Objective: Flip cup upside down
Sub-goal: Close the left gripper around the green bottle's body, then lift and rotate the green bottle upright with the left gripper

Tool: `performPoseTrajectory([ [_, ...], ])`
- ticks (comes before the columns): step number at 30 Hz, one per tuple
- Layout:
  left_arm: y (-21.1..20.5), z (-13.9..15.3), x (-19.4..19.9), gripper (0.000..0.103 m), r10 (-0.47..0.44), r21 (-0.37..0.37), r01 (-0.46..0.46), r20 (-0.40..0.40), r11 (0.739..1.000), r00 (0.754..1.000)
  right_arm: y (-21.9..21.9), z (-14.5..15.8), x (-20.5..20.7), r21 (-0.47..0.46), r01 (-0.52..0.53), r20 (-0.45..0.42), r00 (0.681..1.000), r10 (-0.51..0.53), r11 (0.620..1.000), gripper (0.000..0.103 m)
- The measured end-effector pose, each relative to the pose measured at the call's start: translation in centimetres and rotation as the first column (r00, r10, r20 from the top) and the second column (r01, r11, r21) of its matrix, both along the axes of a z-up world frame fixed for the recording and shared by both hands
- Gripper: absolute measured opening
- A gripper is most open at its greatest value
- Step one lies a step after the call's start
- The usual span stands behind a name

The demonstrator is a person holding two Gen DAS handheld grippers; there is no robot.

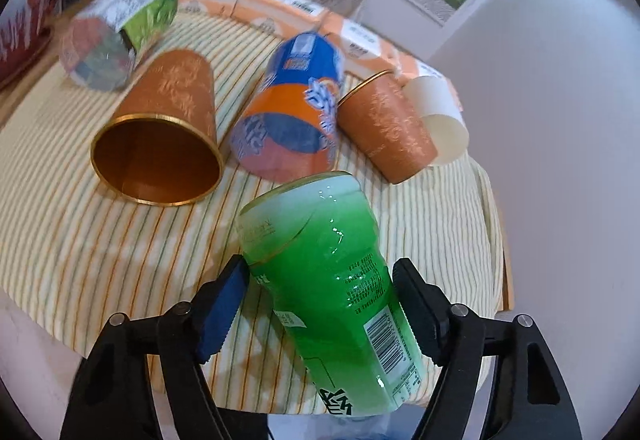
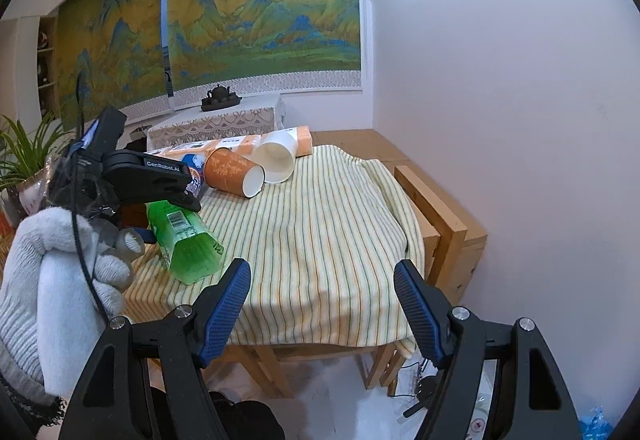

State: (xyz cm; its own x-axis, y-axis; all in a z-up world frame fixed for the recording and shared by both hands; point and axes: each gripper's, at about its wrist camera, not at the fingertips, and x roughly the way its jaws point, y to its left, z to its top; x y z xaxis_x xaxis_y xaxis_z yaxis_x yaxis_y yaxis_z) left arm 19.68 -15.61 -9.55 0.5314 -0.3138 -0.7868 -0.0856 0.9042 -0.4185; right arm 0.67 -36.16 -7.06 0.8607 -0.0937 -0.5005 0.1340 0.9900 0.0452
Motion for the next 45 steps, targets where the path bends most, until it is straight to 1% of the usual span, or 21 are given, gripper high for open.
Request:
performPoseTrajectory([
  [3,-0.3,1.1,-0.8,0.074,-0.018,0.056,0.014,0.082,0.998,0.996,-0.3,-0.3,0.1,0.013,0.007,-0.003,1.000,-0.007,1.000,0.070],
  [5,-1.0,2.1,-1.3,0.073,-0.050,0.119,0.030,0.170,0.992,0.984,-0.5,-0.5,0.2,0.021,0.011,-0.007,1.000,-0.011,1.000,0.070],
  [6,-1.3,2.3,-1.5,0.073,-0.064,0.143,0.037,0.195,0.989,0.979,-0.5,-0.6,0.3,0.028,0.013,-0.009,1.000,-0.012,1.000,0.070],
  [8,-2.3,2.9,-1.9,0.073,-0.104,0.195,0.052,0.264,0.979,0.959,-0.8,-0.9,0.5,0.040,0.017,-0.016,1.000,-0.016,0.999,0.070],
  [12,-4.3,3.5,-1.6,0.073,-0.144,0.306,0.021,0.386,0.952,0.911,-1.3,-1.5,0.9,0.065,0.018,-0.029,0.999,-0.016,0.998,0.070],
  [17,-6.1,3.2,-0.3,0.073,-0.180,0.409,-0.024,0.453,0.912,0.873,-1.8,-2.1,1.0,0.086,0.024,-0.038,0.999,-0.021,0.996,0.070],
  [19,-6.5,2.6,0.2,0.073,-0.203,0.427,-0.008,0.446,0.904,0.872,-2.2,-2.3,1.2,0.099,0.031,-0.041,0.999,-0.027,0.995,0.070],
  [22,-6.4,2.1,-0.6,0.073,-0.224,0.433,-0.004,0.475,0.901,0.851,-2.7,-2.6,1.3,0.119,0.042,-0.049,0.998,-0.036,0.992,0.070],
  [24,-6.4,2.1,-1.3,0.073,-0.252,0.442,0.018,0.479,0.897,0.841,-2.7,-2.7,1.3,0.123,0.046,-0.052,0.998,-0.040,0.991,0.070],
  [29,-5.5,1.1,-3.5,0.073,-0.263,0.414,0.057,0.460,0.909,0.848,-2.3,-2.7,1.3,0.121,0.038,-0.053,0.998,-0.031,0.992,0.070],
  [32,-5.0,1.1,-4.3,0.073,-0.264,0.394,0.070,0.462,0.916,0.847,-1.7,-2.6,1.3,0.113,0.028,-0.053,0.998,-0.022,0.993,0.070],
  [35,-4.9,1.3,-4.9,0.073,-0.269,0.390,0.075,0.469,0.918,0.841,-1.3,-2.5,1.4,0.110,0.023,-0.056,0.998,-0.017,0.994,0.070],
  [39,-5.0,1.7,-5.3,0.073,-0.282,0.388,0.085,0.485,0.918,0.828,-1.2,-2.5,1.3,0.117,0.029,-0.056,0.998,-0.022,0.993,0.070],
  [43,-4.9,1.6,-4.9,0.073,-0.275,0.373,0.093,0.472,0.923,0.837,-1.3,-2.7,1.2,0.120,0.029,-0.057,0.998,-0.023,0.992,0.070],
  [45,-4.7,1.7,-5.1,0.073,-0.275,0.354,0.108,0.465,0.929,0.841,-1.3,-2.8,1.4,0.117,0.026,-0.061,0.998,-0.019,0.993,0.070],
])
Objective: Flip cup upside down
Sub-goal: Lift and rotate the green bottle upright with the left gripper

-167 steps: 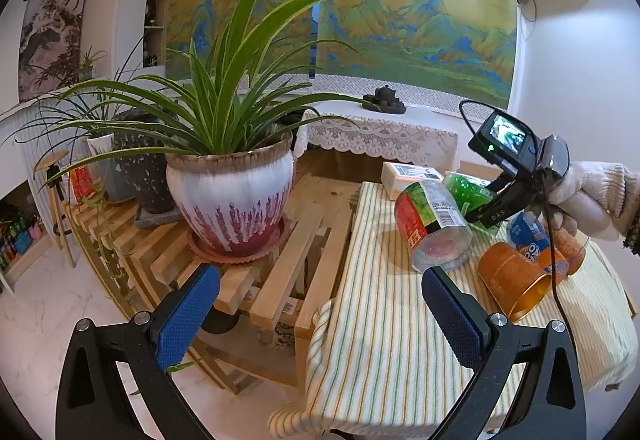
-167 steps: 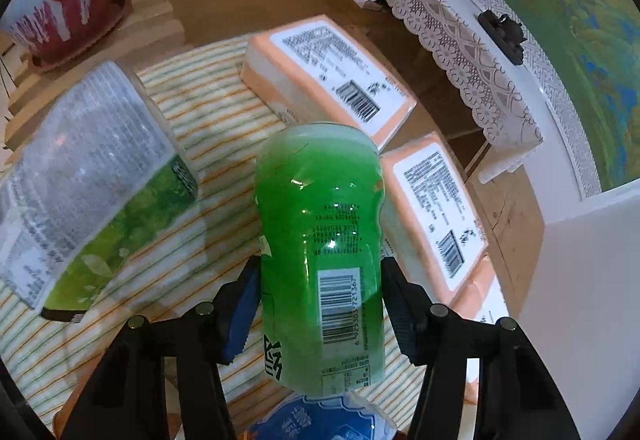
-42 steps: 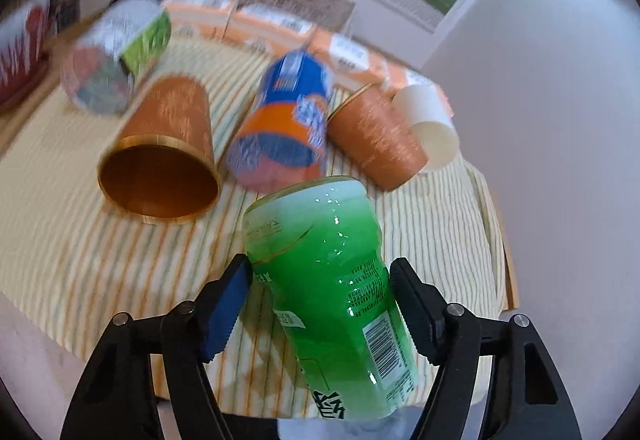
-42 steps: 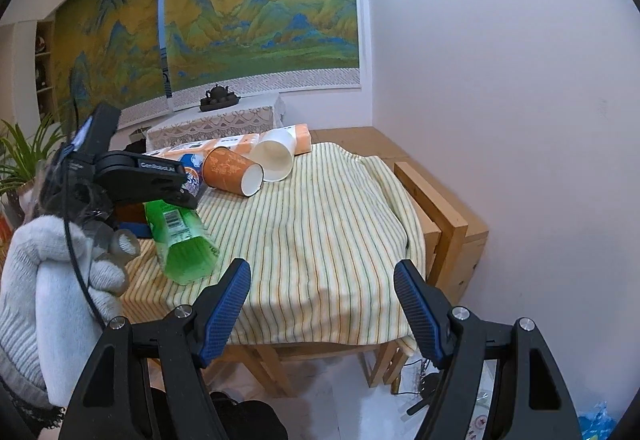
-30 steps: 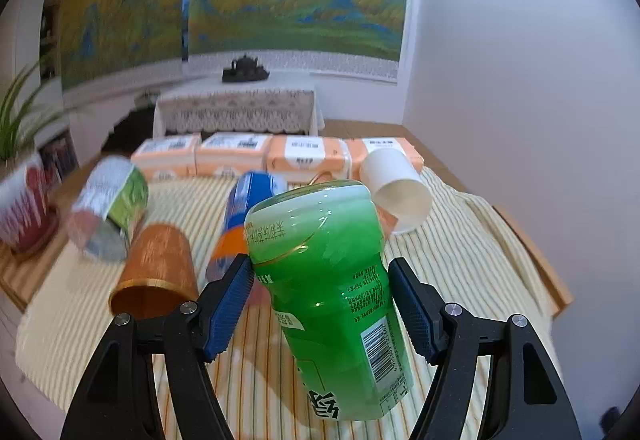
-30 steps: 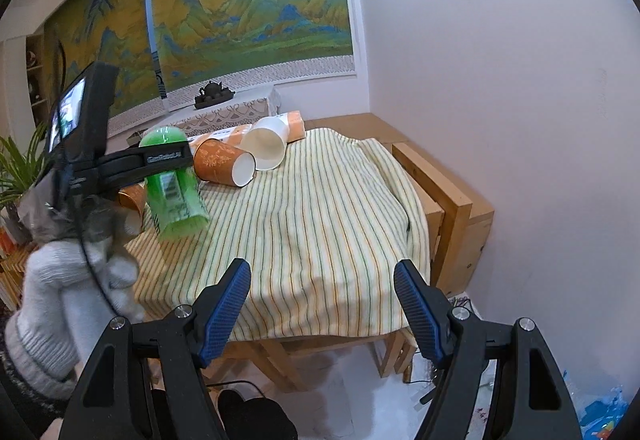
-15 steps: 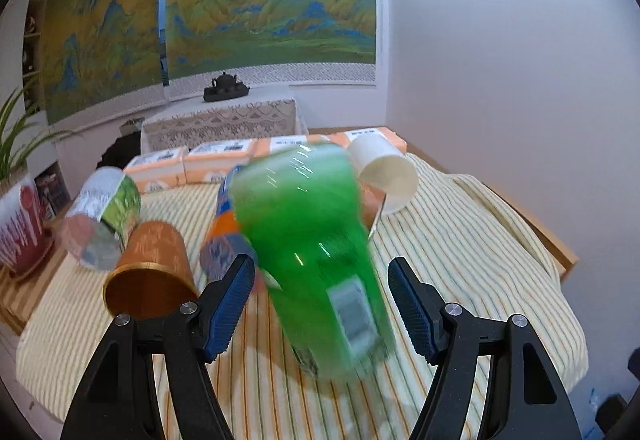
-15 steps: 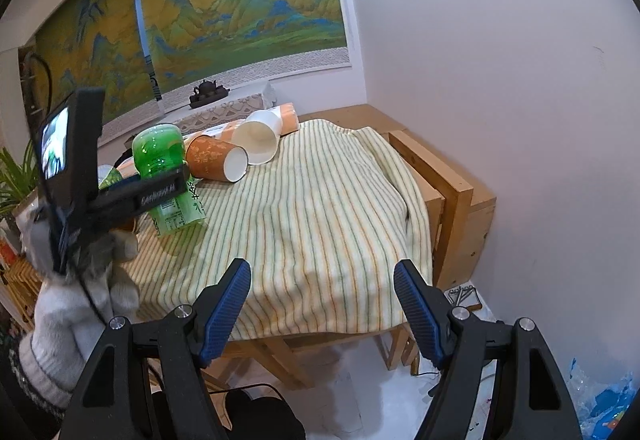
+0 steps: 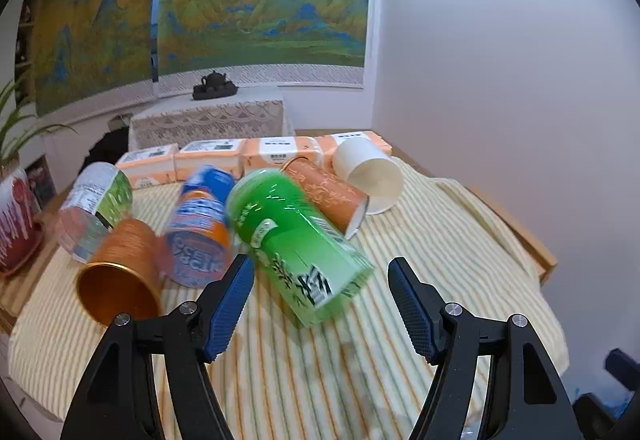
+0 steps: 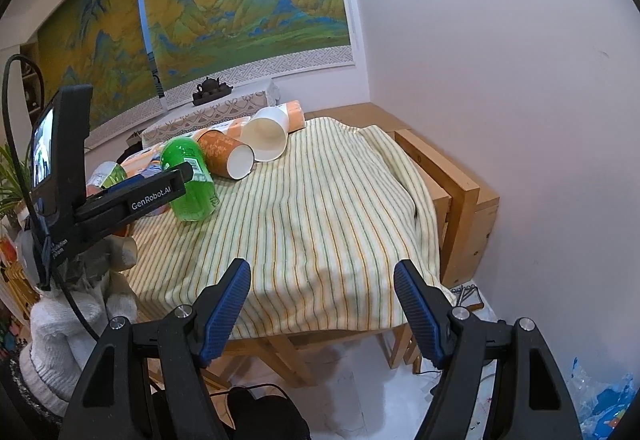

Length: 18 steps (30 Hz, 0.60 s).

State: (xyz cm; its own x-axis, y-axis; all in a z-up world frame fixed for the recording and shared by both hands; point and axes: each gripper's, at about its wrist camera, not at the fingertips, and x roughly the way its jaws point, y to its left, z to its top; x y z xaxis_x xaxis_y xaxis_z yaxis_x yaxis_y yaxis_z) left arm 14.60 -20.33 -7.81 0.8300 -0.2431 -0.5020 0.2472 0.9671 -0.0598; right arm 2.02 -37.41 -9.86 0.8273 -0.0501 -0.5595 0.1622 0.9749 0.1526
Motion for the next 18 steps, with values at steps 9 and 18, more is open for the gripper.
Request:
performPoseTrajectory([
  [9,2.8,2.7,4.1,0.087,-0.029,-0.084,0.006,-0.282,0.996,0.959,0.4,0.2,1.0,-0.012,-0.020,0.007,1.000,0.020,1.000,0.070],
  [18,4.0,0.5,13.9,0.082,0.072,-0.100,-0.177,-0.644,0.979,0.762,0.9,-0.5,2.0,0.002,-0.052,-0.007,0.999,0.052,0.999,0.070],
])
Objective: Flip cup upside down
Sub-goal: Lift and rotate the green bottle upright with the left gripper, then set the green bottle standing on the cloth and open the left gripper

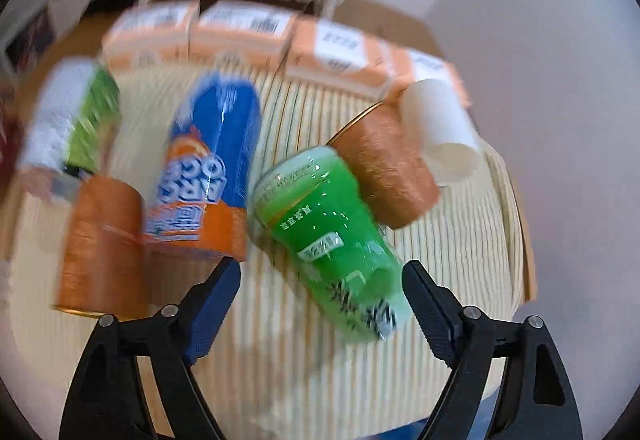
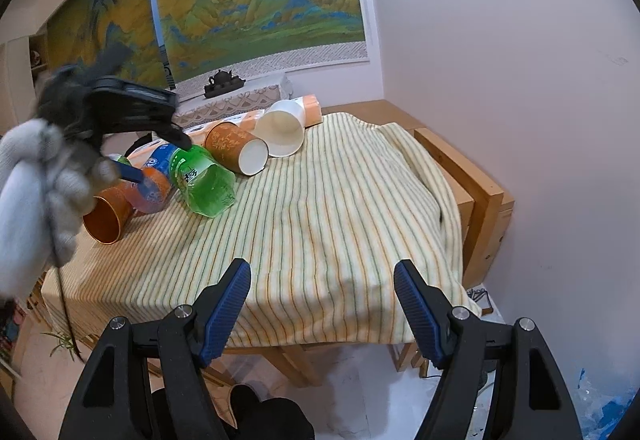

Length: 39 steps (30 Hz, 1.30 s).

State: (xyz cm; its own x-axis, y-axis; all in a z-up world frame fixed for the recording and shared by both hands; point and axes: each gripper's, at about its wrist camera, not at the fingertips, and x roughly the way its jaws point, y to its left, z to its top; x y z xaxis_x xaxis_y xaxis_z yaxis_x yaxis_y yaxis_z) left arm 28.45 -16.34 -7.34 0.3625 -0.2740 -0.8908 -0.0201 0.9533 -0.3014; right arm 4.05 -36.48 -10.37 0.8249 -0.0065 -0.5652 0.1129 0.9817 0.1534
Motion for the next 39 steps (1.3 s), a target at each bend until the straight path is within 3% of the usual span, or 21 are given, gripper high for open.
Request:
performPoseTrajectory([
  [2,0.0,-1.1,0.9,0.080,0.028,-0.056,-0.031,-0.047,0.998,0.998,0.0,0.1,0.1,0.001,-0.001,0.002,1.000,0.001,1.000,0.070],
  [17,-0.1,-1.6,3.5,0.079,0.090,-0.091,-0.096,-0.069,0.991,0.994,-0.7,-0.4,-0.4,-0.016,0.004,-0.002,1.000,-0.004,1.000,0.070],
  [21,0.2,-2.4,4.0,0.079,0.099,-0.137,-0.111,-0.089,0.984,0.991,-0.6,-0.6,-0.4,-0.013,0.006,-0.008,1.000,-0.006,1.000,0.070],
  [27,-0.1,-2.2,3.4,0.066,0.088,-0.144,-0.097,-0.068,0.985,0.994,-0.3,-0.7,-0.6,-0.018,0.010,-0.014,1.000,-0.010,1.000,0.070],
  [30,-0.5,-1.2,2.1,0.065,0.059,-0.123,-0.059,-0.002,0.991,0.998,-0.4,-0.6,-0.6,-0.009,0.016,-0.014,1.000,-0.016,1.000,0.070],
  [33,-1.3,0.2,-0.2,0.065,0.003,-0.070,0.005,0.124,0.998,0.992,-0.6,-0.7,-0.5,0.005,0.018,-0.017,1.000,-0.018,1.000,0.070],
  [35,-1.9,1.2,-2.2,0.065,-0.043,-0.015,0.049,0.247,0.999,0.968,-0.6,-0.8,-0.5,0.007,0.019,-0.016,1.000,-0.019,1.000,0.070],
  [37,-2.6,1.6,-5.0,0.065,-0.102,0.067,0.082,0.375,0.994,0.921,-0.7,-1.0,-0.6,0.009,0.020,-0.018,1.000,-0.020,1.000,0.070],
  [39,-3.3,1.1,-7.3,0.066,-0.157,0.124,0.113,0.445,0.986,0.882,-0.8,-1.3,-0.7,0.020,0.020,-0.024,1.000,-0.019,1.000,0.070],
])
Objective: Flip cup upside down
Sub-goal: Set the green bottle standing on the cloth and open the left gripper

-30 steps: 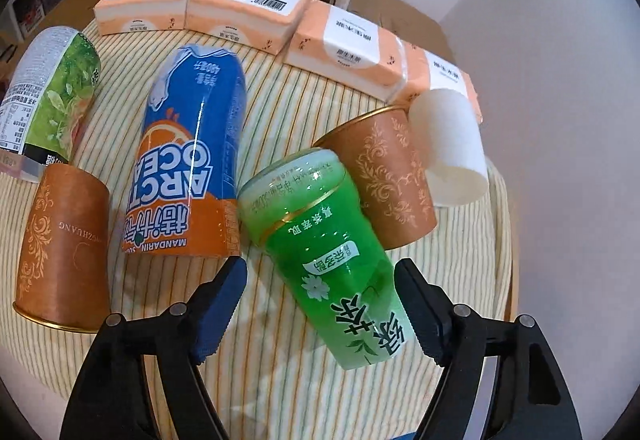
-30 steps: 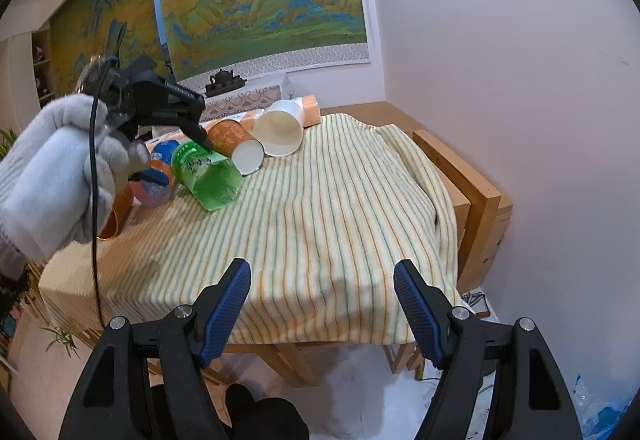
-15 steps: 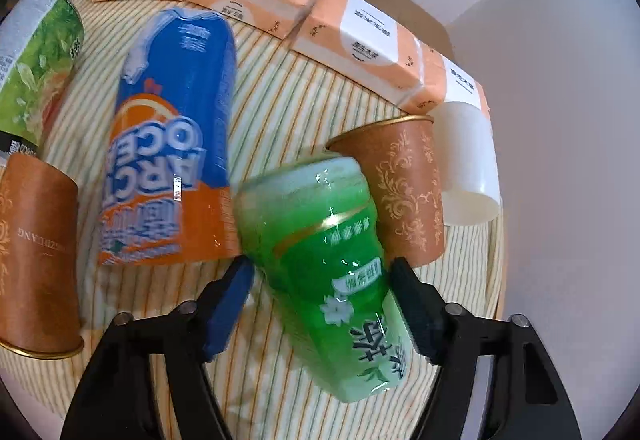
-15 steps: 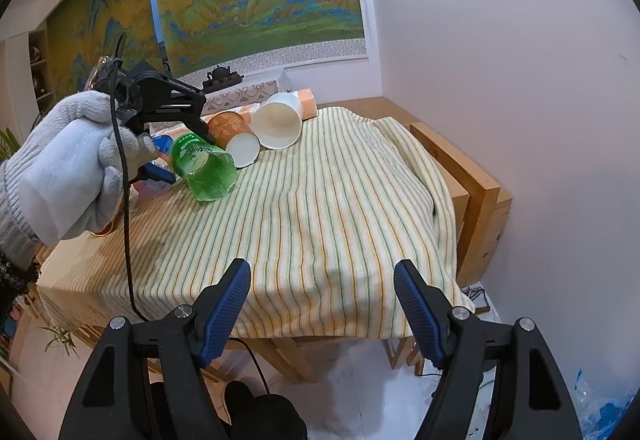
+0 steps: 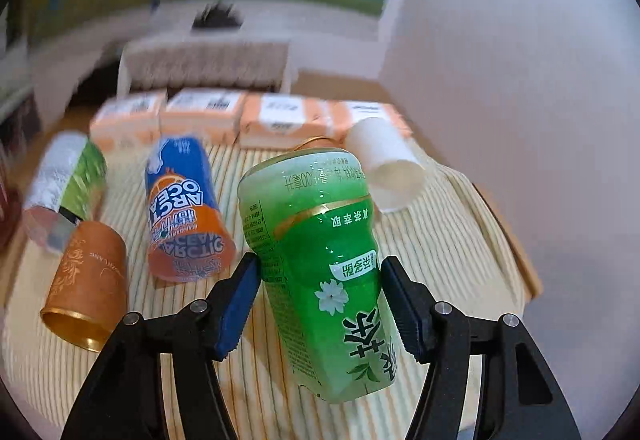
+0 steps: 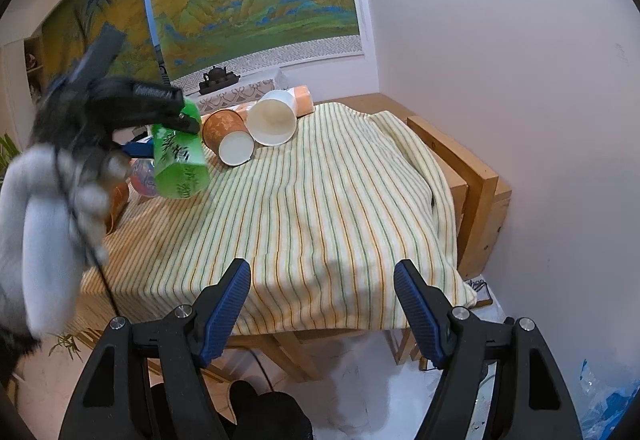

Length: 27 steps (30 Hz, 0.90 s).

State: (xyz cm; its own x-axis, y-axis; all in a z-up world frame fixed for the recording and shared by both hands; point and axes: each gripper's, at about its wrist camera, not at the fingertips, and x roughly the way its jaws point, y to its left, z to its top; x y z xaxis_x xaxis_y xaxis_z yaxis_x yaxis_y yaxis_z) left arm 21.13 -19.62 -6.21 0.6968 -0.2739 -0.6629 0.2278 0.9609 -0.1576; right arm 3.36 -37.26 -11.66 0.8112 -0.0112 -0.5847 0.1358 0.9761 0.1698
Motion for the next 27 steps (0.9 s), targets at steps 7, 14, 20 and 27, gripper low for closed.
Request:
performPoseTrajectory([
  [7,-1.6,-2.3,-6.8,0.066,-0.051,0.129,0.019,0.253,0.992,0.966,-0.2,-0.2,-0.9,0.012,0.013,0.002,1.000,-0.013,1.000,0.070],
  [14,-0.6,-3.1,-10.3,0.066,-0.085,0.141,0.040,0.329,0.989,0.940,-0.1,0.3,-1.6,-0.004,0.022,0.008,1.000,-0.022,1.000,0.070],
  [20,0.2,-3.7,-11.5,0.068,-0.106,0.133,0.067,0.316,0.989,0.943,0.5,0.7,-1.7,-0.010,0.015,0.016,1.000,-0.015,1.000,0.070],
  [27,-0.7,-3.8,-12.7,0.093,-0.143,0.135,0.104,0.324,0.985,0.935,1.0,1.0,-2.1,-0.016,0.007,0.023,1.000,-0.006,1.000,0.070],
])
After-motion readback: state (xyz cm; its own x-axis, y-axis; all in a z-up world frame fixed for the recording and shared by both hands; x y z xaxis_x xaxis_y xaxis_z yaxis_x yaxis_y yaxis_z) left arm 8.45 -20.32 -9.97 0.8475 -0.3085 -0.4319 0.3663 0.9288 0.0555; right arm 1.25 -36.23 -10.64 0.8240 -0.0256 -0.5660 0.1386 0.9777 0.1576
